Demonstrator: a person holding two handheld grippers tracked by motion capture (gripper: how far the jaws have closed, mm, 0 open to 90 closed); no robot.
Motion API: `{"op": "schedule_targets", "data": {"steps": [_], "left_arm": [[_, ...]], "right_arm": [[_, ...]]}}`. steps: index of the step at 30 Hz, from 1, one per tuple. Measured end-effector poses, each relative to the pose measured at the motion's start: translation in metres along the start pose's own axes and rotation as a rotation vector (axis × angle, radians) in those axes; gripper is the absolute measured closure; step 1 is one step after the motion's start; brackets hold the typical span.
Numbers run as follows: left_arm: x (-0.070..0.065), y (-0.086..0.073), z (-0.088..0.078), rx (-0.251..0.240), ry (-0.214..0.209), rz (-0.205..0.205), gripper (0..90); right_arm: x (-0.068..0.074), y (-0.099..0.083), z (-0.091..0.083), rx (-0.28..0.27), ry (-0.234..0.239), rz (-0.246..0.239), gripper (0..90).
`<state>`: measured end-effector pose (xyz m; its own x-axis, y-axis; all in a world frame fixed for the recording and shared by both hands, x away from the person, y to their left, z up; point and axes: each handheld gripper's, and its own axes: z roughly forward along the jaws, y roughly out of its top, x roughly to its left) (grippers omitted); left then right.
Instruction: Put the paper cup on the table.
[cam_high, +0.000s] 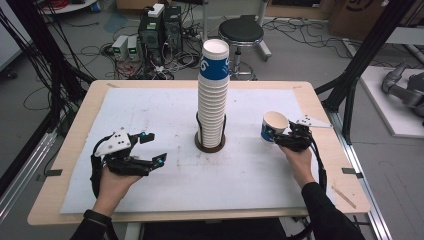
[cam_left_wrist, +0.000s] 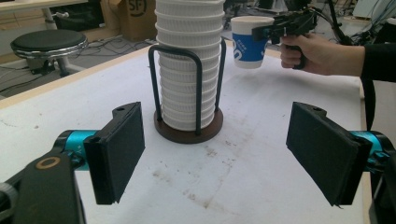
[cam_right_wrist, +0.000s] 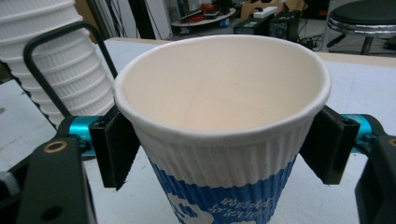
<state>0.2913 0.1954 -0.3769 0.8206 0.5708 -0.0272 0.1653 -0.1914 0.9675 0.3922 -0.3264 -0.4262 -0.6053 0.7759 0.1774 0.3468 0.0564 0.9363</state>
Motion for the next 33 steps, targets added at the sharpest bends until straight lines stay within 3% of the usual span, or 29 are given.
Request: {"op": "schedule_targets", "data": {"steps": [19,33], "left_arm": [[-0.002,-0.002,0.002,0.014,-0.004,0.004,19.3],[-0.003,-0.001,0.002,0.014,-0.003,0.004,19.3]], "right_arm": [[-0.006,-0.008,0.015,0.059,-0.029,0.004,22.5],[-0.002,-0.009,0.014,0.1,-0.053,-0.028,19.3]]}}
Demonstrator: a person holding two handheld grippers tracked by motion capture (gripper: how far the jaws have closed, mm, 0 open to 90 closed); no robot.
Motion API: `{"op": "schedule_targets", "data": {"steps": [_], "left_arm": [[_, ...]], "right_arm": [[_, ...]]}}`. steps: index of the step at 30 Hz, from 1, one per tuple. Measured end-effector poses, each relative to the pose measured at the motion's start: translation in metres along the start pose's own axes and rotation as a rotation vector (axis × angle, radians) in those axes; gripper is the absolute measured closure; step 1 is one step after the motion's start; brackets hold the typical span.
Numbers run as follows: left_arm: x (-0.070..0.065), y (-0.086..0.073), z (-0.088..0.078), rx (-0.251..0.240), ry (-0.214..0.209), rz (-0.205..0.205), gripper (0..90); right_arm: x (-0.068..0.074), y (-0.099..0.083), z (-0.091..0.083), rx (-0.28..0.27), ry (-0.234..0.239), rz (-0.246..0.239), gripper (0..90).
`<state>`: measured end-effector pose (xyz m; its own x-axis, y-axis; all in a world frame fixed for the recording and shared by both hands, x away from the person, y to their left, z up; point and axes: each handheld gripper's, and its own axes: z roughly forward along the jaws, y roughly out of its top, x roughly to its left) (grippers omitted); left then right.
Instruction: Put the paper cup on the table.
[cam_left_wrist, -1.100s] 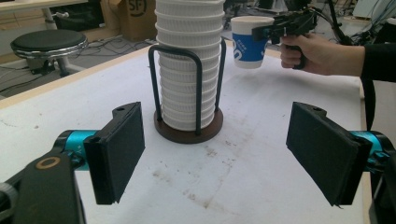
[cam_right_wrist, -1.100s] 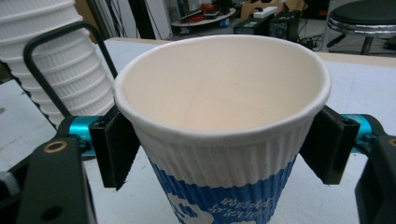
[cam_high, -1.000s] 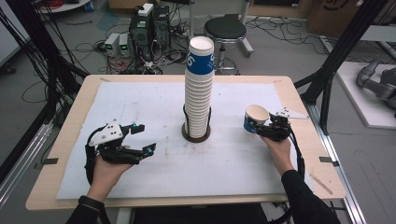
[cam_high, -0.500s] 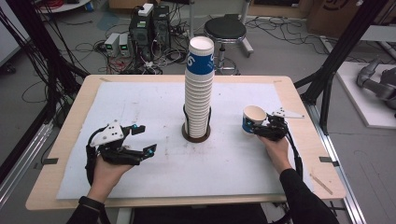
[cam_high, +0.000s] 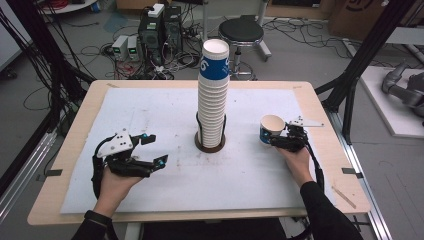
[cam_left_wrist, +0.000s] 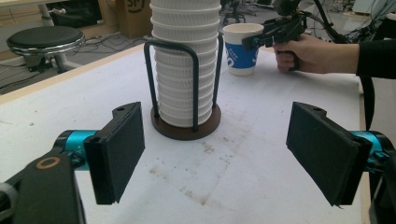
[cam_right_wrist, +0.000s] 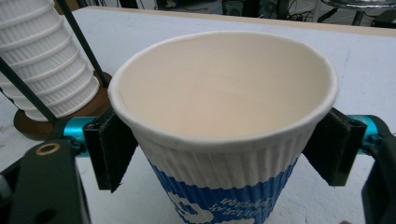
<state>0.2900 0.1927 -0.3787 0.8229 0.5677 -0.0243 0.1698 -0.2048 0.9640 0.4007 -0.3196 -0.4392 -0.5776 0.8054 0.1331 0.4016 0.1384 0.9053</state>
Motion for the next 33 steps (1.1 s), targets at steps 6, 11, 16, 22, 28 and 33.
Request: {"op": "schedule_targets", "data": {"steps": [6,11,16,22,28,33], "left_arm": [[0.0,0.001,0.0,0.001,-0.001,0.003,19.3],[0.0,0.001,0.001,0.001,-0.003,0.002,19.3],[-0.001,0.001,0.002,0.001,-0.006,0.006,19.3],[-0.001,0.002,0.002,0.0,-0.007,0.003,19.3],[-0.001,0.002,0.003,0.0,-0.01,0.003,19.3],[-0.001,0.002,0.004,0.0,-0.012,0.003,19.3]], "right_arm": [[0.002,0.0,-0.002,0.019,-0.014,-0.004,18.6],[0.005,0.0,-0.002,0.057,-0.023,-0.012,16.8],[0.008,0.0,-0.002,0.079,-0.064,-0.029,16.4],[0.008,0.001,-0.006,0.099,-0.061,-0.029,16.4],[0.011,0.002,-0.008,0.116,-0.063,-0.039,13.7],[0.01,0.003,-0.013,0.116,-0.076,-0.025,13.5]]}}
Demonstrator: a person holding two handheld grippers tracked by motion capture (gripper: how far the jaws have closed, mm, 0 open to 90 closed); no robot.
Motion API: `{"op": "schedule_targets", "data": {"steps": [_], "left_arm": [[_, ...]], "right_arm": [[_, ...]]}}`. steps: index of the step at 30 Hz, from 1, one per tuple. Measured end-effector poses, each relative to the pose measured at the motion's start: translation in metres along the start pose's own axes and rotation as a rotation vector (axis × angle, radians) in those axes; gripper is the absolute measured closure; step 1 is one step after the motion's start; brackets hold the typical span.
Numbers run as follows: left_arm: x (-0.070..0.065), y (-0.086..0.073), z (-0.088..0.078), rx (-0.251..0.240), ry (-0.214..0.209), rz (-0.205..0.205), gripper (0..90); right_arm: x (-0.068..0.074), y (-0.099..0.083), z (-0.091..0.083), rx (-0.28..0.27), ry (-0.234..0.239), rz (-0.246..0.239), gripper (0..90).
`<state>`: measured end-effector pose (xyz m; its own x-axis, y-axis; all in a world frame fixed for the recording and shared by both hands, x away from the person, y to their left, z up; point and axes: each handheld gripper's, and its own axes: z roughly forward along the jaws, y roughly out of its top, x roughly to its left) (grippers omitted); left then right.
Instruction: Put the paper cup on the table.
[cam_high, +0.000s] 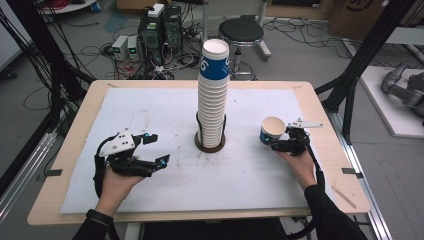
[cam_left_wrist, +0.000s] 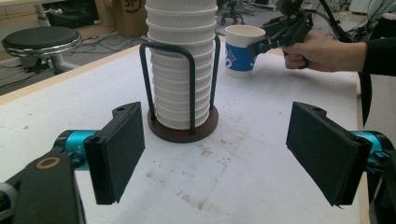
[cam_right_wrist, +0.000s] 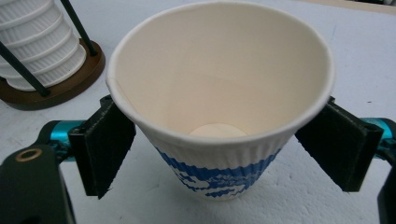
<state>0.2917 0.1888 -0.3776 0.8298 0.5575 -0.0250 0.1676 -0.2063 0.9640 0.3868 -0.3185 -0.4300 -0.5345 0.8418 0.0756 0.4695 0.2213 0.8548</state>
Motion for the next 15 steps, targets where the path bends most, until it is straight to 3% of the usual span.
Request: {"op": "schedule_targets", "data": {"steps": [15], "left_arm": [[0.0,0.0,0.001,0.002,0.002,-0.001,19.3]], "right_arm": [[0.001,-0.004,-0.024,0.018,0.002,0.005,13.5]]}}
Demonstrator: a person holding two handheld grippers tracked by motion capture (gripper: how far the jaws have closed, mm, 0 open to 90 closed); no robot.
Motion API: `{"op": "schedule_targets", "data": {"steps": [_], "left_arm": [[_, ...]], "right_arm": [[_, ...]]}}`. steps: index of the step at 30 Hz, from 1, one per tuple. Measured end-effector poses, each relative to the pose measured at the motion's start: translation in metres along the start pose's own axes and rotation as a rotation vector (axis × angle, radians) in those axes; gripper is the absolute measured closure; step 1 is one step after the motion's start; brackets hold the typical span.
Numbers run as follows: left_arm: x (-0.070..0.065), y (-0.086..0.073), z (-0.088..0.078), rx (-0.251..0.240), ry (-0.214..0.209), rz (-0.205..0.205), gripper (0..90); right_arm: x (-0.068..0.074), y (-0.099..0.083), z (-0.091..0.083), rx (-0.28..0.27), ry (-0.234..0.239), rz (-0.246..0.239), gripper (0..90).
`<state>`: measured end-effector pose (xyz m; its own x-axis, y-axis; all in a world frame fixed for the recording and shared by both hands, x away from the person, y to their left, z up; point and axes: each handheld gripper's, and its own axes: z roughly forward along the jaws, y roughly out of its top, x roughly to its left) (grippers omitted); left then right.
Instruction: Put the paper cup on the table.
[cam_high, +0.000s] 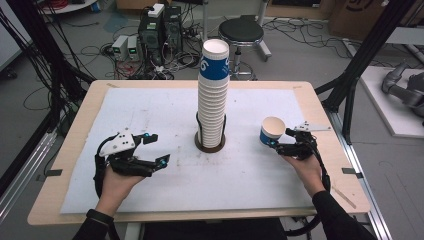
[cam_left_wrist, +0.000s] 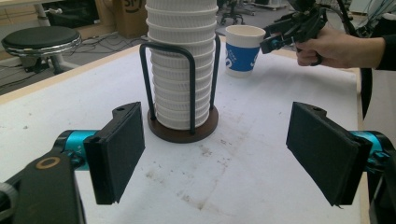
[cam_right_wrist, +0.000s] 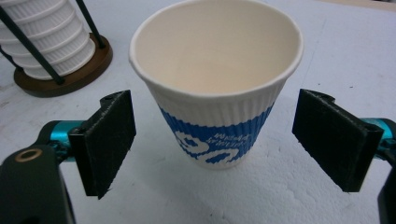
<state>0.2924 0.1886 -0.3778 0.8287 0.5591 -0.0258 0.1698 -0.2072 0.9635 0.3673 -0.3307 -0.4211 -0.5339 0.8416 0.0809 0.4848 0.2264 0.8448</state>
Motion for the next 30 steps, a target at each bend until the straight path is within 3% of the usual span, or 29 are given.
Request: {"op": "schedule_targets", "data": {"steps": [5,10,16,23,30], "left_arm": [[0.0,0.0,0.0,-0.001,0.001,-0.003,19.3],[0.001,-0.001,0.001,0.003,0.002,-0.007,19.3],[0.003,0.0,0.002,0.001,0.009,-0.012,19.3],[0.007,0.004,0.004,-0.009,0.018,-0.021,19.3],[0.005,0.01,0.006,-0.021,0.0,-0.013,19.3]], "right_arm": [[-0.002,0.0,-0.014,-0.013,0.009,0.016,13.5],[-0.002,-0.001,-0.03,-0.044,0.022,0.002,13.5],[-0.001,0.003,-0.045,-0.09,0.063,0.003,13.6],[0.012,0.018,-0.068,-0.204,0.104,-0.018,13.8],[0.031,0.04,-0.084,-0.268,0.2,-0.085,13.8]]}}
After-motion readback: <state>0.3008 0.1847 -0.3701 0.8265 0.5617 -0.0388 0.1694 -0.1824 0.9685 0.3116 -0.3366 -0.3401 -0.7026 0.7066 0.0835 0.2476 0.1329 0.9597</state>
